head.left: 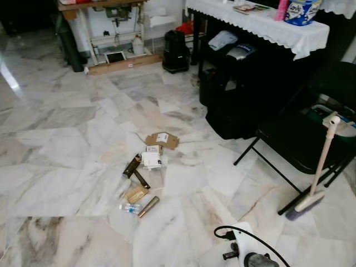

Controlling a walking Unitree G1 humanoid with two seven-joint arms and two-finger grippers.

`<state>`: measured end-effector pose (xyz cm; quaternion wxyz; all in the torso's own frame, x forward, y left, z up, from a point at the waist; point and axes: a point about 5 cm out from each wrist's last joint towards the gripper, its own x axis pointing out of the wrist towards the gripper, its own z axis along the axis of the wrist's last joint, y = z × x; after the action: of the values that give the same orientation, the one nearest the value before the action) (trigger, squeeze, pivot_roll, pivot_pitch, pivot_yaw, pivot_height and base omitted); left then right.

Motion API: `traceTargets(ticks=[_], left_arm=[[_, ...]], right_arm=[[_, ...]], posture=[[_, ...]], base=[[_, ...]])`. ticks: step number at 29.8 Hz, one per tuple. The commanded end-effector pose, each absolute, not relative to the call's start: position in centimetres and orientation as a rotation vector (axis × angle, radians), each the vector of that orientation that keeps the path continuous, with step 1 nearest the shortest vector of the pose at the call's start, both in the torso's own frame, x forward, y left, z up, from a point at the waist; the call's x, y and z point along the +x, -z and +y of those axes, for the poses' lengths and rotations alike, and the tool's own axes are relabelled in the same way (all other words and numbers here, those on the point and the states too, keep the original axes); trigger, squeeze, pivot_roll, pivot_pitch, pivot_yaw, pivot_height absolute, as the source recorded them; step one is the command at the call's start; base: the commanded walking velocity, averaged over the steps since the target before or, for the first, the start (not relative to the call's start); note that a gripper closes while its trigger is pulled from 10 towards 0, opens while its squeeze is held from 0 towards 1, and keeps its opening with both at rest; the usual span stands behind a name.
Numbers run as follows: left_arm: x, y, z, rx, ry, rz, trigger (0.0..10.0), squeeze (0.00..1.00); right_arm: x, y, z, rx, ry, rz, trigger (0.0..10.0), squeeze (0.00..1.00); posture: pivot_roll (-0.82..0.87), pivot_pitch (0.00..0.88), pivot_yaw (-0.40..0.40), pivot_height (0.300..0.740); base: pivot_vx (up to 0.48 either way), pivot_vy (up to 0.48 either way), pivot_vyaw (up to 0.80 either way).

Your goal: Sweep floor

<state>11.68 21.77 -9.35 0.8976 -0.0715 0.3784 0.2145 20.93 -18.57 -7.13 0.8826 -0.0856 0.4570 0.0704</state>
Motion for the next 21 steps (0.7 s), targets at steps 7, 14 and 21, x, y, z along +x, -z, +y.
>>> traceTargets(ticks=[7, 14, 21], left_arm=[[11.46, 9.32, 22.18, -0.141, -0.451, 0.784, 10.0, 0.00], [11.53, 9.27, 22.24, -0.137, -0.450, 0.780, 10.0, 0.00], [11.73, 9.17, 22.30, -0.135, -0.451, 0.770, 10.0, 0.00]], right_arm=[[20.59, 7.29, -18.73, -0.178, -0.153, 0.963, 10.0, 0.00], [20.45, 7.43, -18.24, -0.177, -0.157, 0.965, 10.0, 0.00], [20.45, 7.48, -17.86, -0.175, -0.161, 0.963, 10.0, 0.00]], posture=[[-0.07, 0.032, 0.048, 0.740], [-0.07, 0.029, 0.048, 0.740], [-0.07, 0.025, 0.048, 0.740]], base=[[0.000, 0.069, -0.79], [0.000, 0.000, -0.79], [0.000, 0.000, -0.79]])
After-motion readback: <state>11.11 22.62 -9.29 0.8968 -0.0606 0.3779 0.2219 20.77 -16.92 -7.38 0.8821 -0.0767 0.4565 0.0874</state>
